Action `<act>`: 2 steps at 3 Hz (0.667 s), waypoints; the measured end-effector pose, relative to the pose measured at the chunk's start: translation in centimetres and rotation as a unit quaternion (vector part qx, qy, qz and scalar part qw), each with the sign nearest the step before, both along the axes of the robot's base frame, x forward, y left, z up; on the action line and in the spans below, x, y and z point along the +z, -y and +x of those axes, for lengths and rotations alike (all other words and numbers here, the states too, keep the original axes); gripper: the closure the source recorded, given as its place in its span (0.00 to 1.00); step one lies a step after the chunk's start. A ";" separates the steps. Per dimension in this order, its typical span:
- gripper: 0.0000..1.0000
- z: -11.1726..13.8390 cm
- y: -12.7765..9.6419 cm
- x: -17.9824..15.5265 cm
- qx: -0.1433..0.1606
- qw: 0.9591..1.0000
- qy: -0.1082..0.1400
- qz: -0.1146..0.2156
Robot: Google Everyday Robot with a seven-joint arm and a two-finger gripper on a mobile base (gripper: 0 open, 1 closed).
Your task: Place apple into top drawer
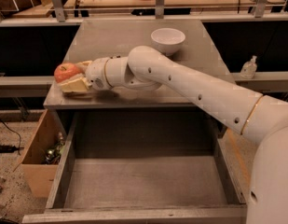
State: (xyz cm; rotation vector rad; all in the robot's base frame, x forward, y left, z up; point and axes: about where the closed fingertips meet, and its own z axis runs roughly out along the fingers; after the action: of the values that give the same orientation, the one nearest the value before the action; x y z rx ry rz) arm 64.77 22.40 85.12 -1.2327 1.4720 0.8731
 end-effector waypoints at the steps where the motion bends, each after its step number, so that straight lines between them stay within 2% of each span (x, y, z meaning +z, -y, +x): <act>1: 0.89 -0.1 -0.2 0.0 0.002 1.000 0.000 0.000; 2: 1.00 -0.2 -0.4 0.0 0.004 1.000 -0.001 0.000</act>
Offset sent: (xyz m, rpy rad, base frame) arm -0.0011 0.0020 -0.0002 0.0002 0.0005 0.0035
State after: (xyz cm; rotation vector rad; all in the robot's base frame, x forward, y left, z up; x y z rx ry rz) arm 64.55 22.81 85.08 -1.2381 1.4690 0.8790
